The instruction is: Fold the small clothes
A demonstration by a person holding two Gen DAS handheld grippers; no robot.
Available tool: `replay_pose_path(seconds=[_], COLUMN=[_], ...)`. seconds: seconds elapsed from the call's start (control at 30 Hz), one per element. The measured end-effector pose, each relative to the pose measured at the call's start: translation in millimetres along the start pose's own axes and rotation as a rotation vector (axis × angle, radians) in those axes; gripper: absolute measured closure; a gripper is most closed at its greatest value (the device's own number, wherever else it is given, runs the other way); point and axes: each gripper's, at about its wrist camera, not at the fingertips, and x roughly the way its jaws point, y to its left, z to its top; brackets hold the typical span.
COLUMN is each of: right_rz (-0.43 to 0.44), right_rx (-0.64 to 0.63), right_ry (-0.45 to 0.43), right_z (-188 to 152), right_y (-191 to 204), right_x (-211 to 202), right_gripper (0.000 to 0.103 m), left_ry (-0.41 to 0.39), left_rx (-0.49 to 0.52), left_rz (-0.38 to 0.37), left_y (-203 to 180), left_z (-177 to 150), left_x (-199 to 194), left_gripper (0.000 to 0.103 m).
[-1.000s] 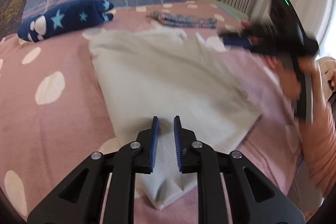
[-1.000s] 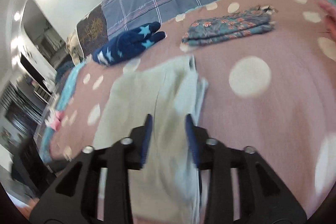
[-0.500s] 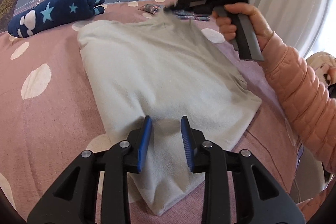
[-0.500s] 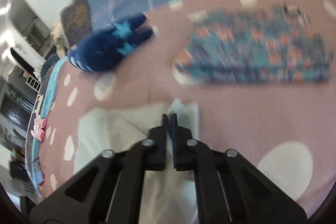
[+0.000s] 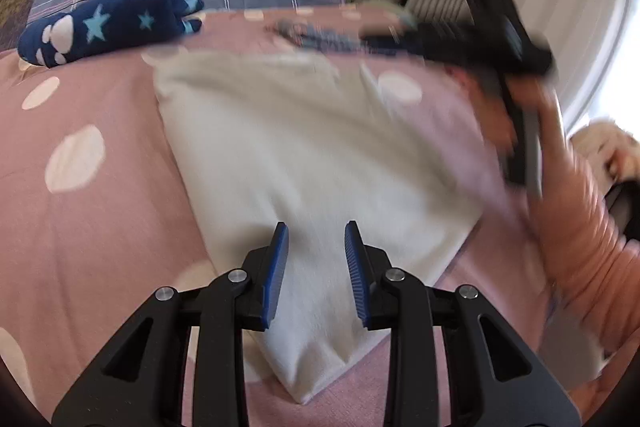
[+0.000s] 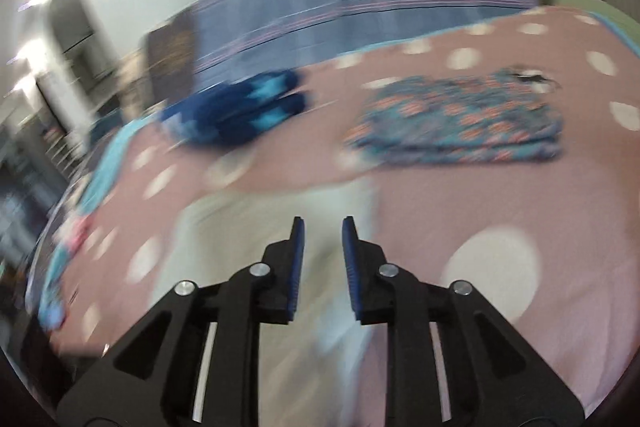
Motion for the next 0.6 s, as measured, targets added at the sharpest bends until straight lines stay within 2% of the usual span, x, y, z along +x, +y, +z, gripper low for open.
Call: replay_pose_path(seconds=[0.03,0.1,0.13,0.17,0.2,0.23,0.33,0.4,0.43,0.47,0.53,0.57,0.6], right_rz=[0.035,0.074,0.049,-0.013,-0.073,-0.091,-0.122,-0.100,-0.089,-0.085,-0.087,-0.088,-0.089], right_rx=[-0.027,-0.086,-0.119,-0.152,-0.184,-0.204,-0.255,-0.242,-0.240,-0.243,-0.246,-0.249,-0.251], right_ry=[0.017,0.060,0.094,0.127,0.149,0.148,0.108,0.117,0.120,0.122,0.119,0.115,0.112], right_z=[-8,-28,-41,-53,-64,-71,-81,-82,-82,-81,-80,-80,-81], right_y=[9,24,29,31,31,33,42,42,40,41,40,41,41], right_x=[-4,-7,-2,6,15,18,16,17,18,18,18,18,18], right_gripper=[0.073,0.062,0.060,0.058,0.059,0.059,0.054,0.044,0.042,0.042,0.042,0.042,0.042], left_ry=[-0.020,-0.029,-0.029,-0.018,-0.002,0.019,0.053,0.066,0.075,0.072,0.054,0.023,-0.020], left_rx=[-0.019,-0.049,-0.061,-0.088,-0.111,-0.148,-0.289,-0.375,-0.409,-0.446,-0.453,-0.431,-0.402], left_rz=[0.008,0.052,0.065,0.083,0.092,0.101,0.054,-0.024,-0.043,-0.034,-0.003,0.036,0.117], left_y=[8,26,34,52,64,78,120,140,147,154,161,163,164], left_z=[9,25,31,43,50,57,77,91,96,103,114,121,126], left_x=[-6,-8,-6,2,9,18,49,68,76,85,95,96,95], left_gripper=[0.072,0.072,0.072,0.072,0.072,0.072,0.070,0.066,0.066,0.069,0.090,0.096,0.099])
